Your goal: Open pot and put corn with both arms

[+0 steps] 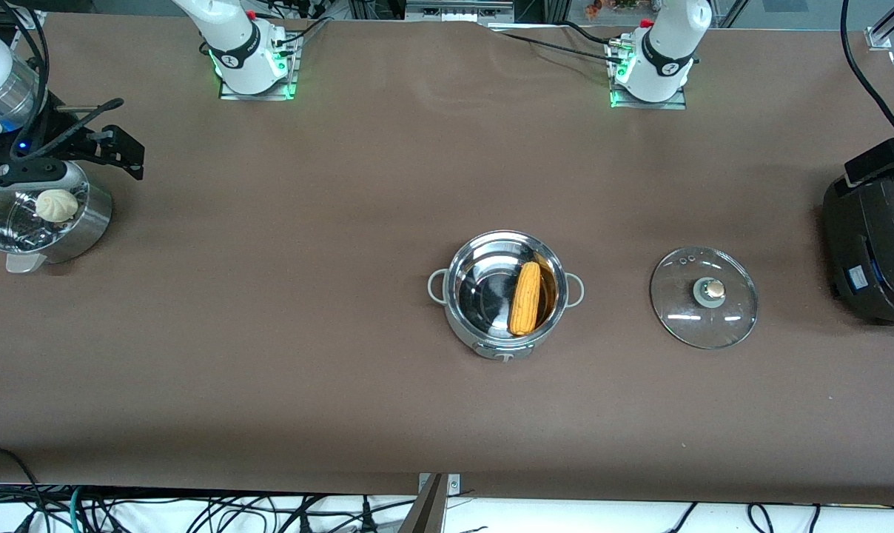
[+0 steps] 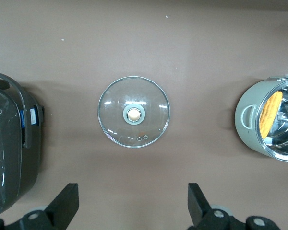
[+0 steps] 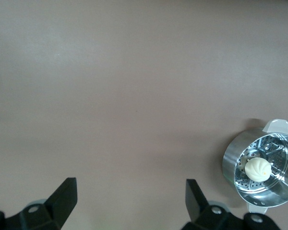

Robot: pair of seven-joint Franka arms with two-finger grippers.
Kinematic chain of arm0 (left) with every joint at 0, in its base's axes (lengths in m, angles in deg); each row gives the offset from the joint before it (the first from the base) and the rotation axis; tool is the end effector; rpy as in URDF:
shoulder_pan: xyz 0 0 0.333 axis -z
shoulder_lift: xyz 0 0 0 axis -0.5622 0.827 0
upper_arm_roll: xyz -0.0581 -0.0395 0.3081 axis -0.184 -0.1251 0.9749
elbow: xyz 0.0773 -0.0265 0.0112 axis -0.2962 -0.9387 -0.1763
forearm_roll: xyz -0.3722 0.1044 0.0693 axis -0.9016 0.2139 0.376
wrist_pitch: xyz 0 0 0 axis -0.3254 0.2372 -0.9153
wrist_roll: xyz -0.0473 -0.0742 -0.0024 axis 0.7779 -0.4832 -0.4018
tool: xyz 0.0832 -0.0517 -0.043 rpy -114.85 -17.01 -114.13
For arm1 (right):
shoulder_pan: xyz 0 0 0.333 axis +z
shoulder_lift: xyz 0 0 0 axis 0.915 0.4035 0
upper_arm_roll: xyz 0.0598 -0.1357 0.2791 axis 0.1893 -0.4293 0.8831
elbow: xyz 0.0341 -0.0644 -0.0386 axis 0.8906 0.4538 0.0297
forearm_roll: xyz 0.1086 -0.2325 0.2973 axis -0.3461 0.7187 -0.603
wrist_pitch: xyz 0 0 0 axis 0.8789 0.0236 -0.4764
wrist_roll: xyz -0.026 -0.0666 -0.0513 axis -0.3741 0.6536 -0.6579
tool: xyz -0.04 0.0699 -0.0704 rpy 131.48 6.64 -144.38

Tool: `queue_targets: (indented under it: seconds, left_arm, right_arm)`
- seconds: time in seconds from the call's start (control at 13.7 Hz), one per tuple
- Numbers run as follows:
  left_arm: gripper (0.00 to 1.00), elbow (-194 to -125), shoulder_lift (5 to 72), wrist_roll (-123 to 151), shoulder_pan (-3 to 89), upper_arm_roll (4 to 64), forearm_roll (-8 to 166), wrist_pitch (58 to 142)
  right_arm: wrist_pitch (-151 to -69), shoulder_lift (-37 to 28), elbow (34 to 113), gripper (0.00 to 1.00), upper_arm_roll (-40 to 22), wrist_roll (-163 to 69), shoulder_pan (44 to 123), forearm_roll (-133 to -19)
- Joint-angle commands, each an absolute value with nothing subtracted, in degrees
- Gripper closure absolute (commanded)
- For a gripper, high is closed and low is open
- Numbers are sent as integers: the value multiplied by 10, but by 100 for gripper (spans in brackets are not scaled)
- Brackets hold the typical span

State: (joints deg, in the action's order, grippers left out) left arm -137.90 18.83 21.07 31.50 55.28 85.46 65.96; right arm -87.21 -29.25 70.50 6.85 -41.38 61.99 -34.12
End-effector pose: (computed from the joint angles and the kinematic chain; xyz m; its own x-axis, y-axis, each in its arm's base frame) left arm 0.5725 0.0487 0.6506 0.9967 0.0787 -0.0200 0.0795 -0.9961 0.0391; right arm 0.5466 0.0526 0.5955 0.9942 0.1027 -0.0319 0.1051 -0.9908 0.0856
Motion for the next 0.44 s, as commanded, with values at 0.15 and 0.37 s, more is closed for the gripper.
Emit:
queue_targets:
  seconds: [0.15, 0.37]
  left_arm:
    - [0, -1410, 162, 209, 318, 542, 861, 670]
    - [0, -1411, 162, 208, 317, 534, 861, 669]
  right_arm:
    - [-862, -266, 682, 0, 67, -420, 589, -369]
    - [-863, -264, 682, 0, 67, -420, 588, -369]
